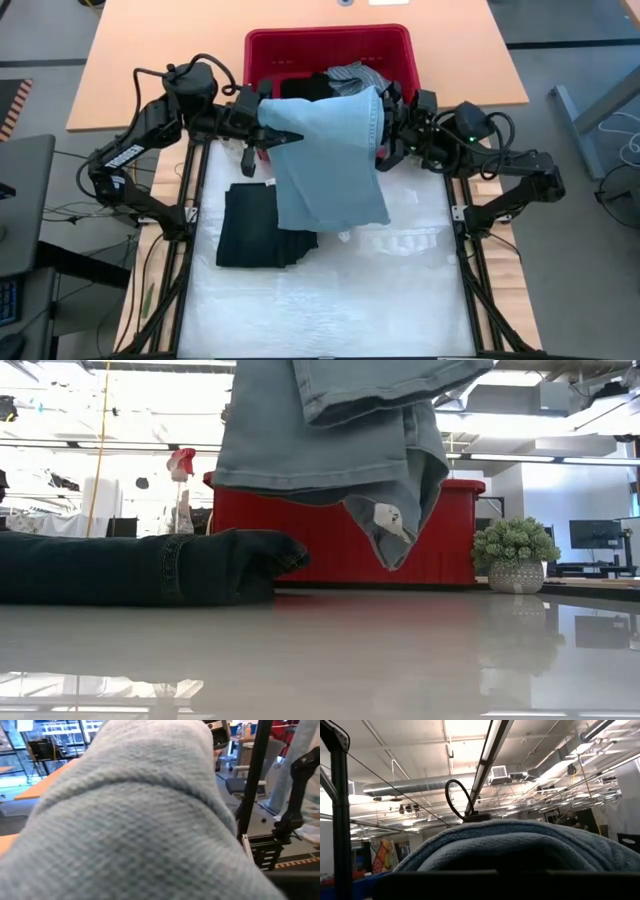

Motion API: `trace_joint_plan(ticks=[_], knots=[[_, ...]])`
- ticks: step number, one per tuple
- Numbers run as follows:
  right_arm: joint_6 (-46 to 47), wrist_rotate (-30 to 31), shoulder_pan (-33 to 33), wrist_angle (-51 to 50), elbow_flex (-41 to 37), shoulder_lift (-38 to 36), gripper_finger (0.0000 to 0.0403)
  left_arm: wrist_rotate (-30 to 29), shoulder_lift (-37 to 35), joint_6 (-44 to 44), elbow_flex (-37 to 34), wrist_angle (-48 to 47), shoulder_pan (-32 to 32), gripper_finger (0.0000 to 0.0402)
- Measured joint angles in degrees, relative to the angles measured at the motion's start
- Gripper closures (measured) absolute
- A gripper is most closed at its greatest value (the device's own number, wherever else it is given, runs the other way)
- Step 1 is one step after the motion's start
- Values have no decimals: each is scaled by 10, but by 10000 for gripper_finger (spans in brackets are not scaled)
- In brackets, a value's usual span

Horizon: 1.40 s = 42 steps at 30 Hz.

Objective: Fold Laundry from Bin
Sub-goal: Fold the light blue pants

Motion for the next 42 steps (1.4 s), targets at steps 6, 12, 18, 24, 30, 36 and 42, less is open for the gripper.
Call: trace_joint_plan(ticks=[6,12,18,24,30,36,42], knots=[[1,-2,-3,-58,1,-17,342,-5,-4,-2,0,2,0,399],[-28,-24,-11,-173,1,-56,289,-18,-8,-4,5,-1,0,400],[-17,-28,-30,-359,43,-94,209,-21,-8,-16,5,-2,0,401],[-63,-28,-23,-399,45,-84,163,-19,-8,-24,5,-20,0,401],[-327,3,26,-462,43,-81,159,-15,-9,-35,5,-45,0,401],[-475,152,83,-469,44,-93,159,-16,-14,-60,5,-65,0,401],[-591,261,120,-466,44,-90,159,-14,-17,-82,6,-76,0,401]])
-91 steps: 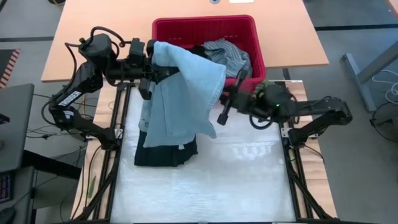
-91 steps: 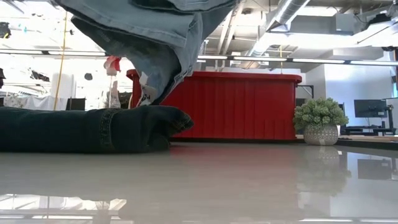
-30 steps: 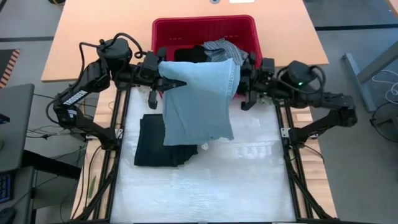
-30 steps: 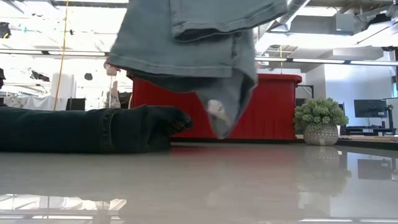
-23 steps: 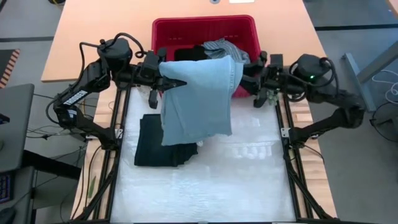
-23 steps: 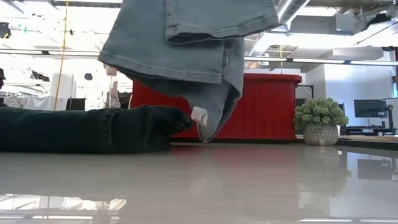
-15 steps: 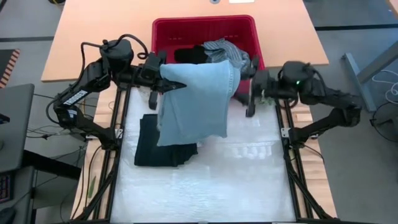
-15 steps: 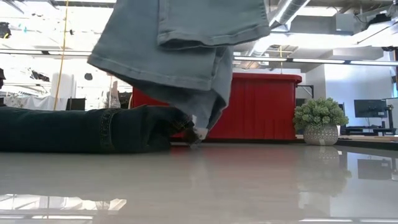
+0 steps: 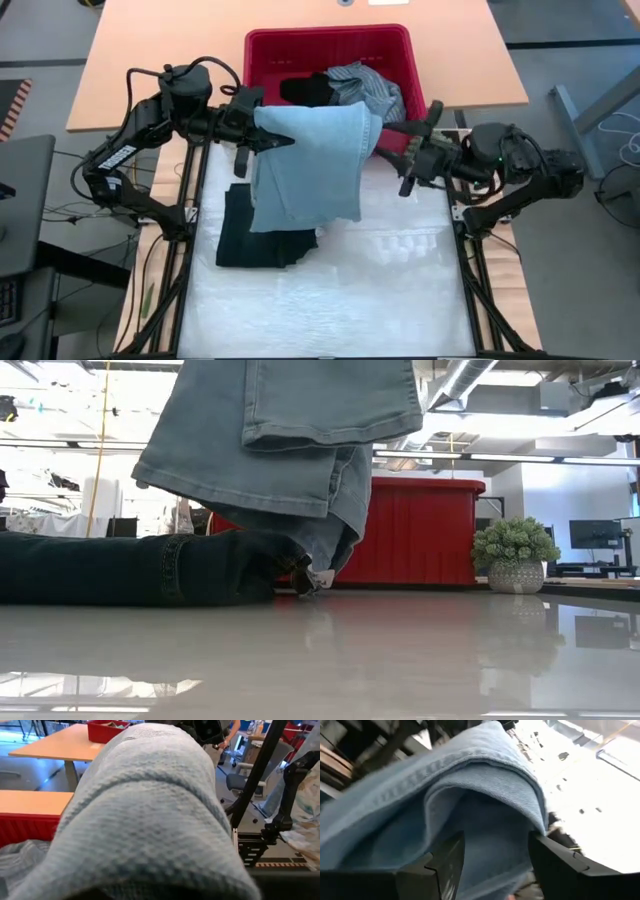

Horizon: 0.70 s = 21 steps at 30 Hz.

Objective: Fold Laundry from Bin
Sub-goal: Fold the light blue pants

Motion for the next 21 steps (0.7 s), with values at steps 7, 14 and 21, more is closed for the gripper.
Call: trace_joint_plan(ticks=[7,14,21], knots=[[-137,56,2,70,0,29,159,1,0,-8,0,-17,0,401],[-201,121,3,87,0,37,158,0,-1,-14,0,-37,0,401],[-177,164,2,89,0,29,158,-1,-4,-17,0,-46,0,401]])
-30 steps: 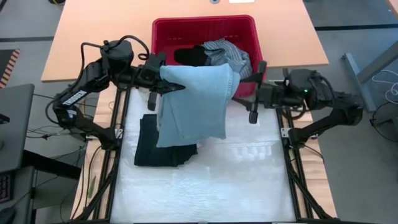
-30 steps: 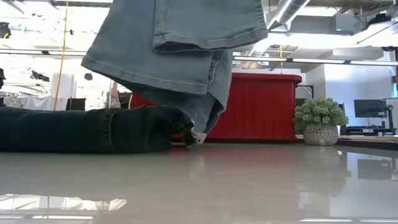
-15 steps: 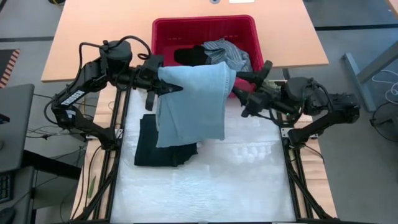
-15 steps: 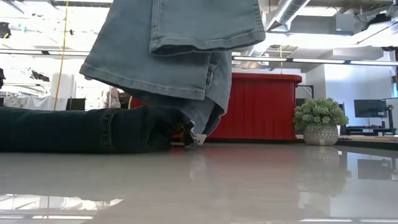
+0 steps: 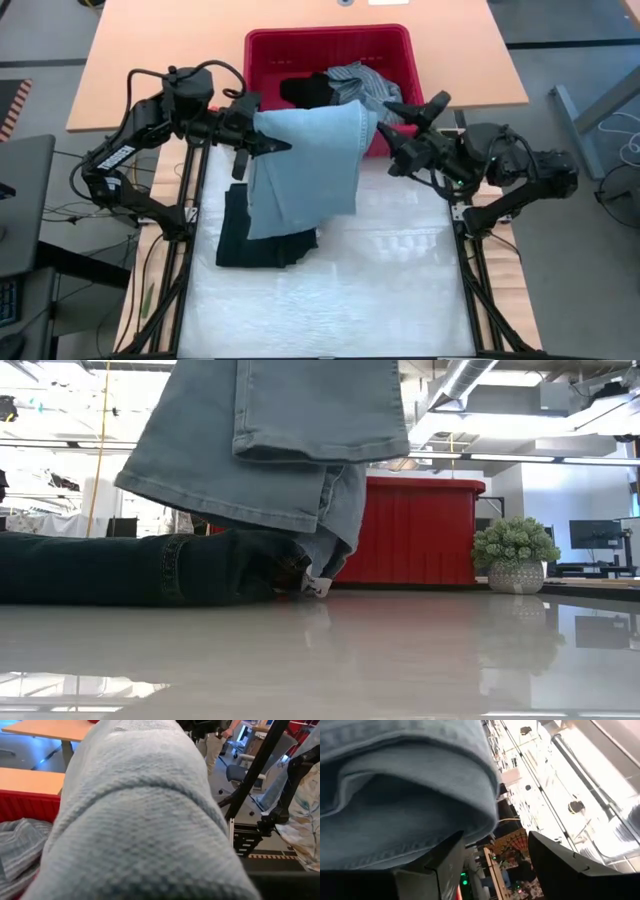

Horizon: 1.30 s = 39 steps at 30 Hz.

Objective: Fold Laundry from Bin
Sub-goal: Fold the light blue pants

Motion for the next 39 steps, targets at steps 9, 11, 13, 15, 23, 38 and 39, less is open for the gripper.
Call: trace_joint_plan(ticks=[9,11,13,15,23,38,39], knots=[[2,-122,-22,38,0,17,158,11,0,-2,0,1,0,401],[-24,-141,-28,62,0,27,158,34,1,-10,0,1,0,401],[-50,-169,-39,79,0,34,158,56,4,-20,0,1,0,401],[-71,-199,-47,97,0,43,158,67,6,-26,0,-3,0,401],[-86,-235,-50,115,0,55,233,76,12,-46,0,-8,0,401],[-58,-229,-32,98,0,49,373,57,12,-31,0,-3,0,256],[-58,-227,-30,98,0,49,373,56,16,-25,0,-3,0,238]])
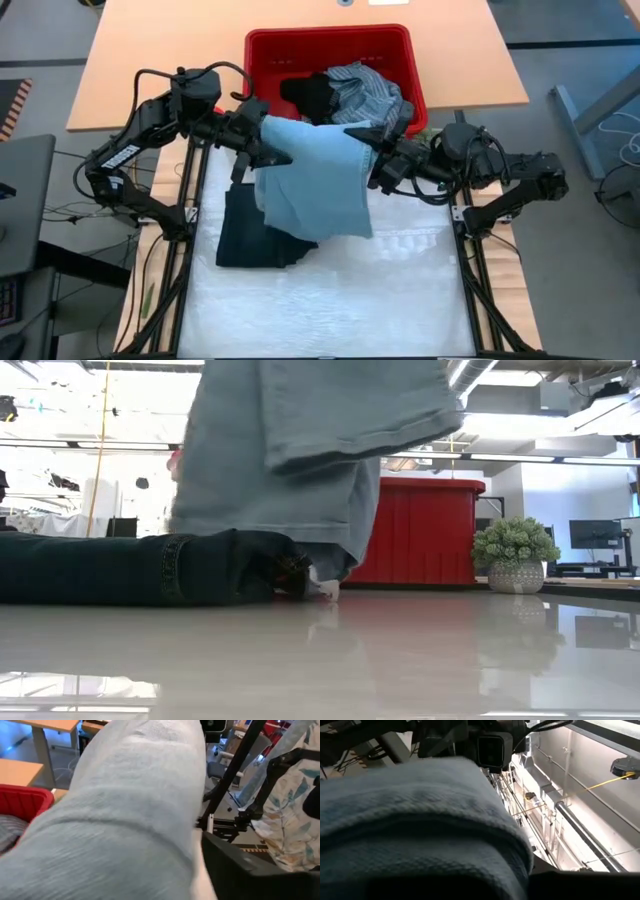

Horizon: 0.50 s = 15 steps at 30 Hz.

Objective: Fold Laundry from Bin
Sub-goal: Fold the light blue pants

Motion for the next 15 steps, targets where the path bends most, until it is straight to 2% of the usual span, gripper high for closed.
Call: trace_joint_plan(ticks=[4,8,11,13,15], knots=[[0,2,9,-3,0,0,373,0,22,20,0,4,0,184],[0,25,20,1,0,0,373,0,43,48,0,2,0,177],[7,46,30,1,0,0,373,-12,43,72,0,8,0,219],[31,47,35,1,0,-1,373,-25,41,75,0,23,0,271],[69,47,38,0,0,-1,373,-32,40,75,0,32,0,342]])
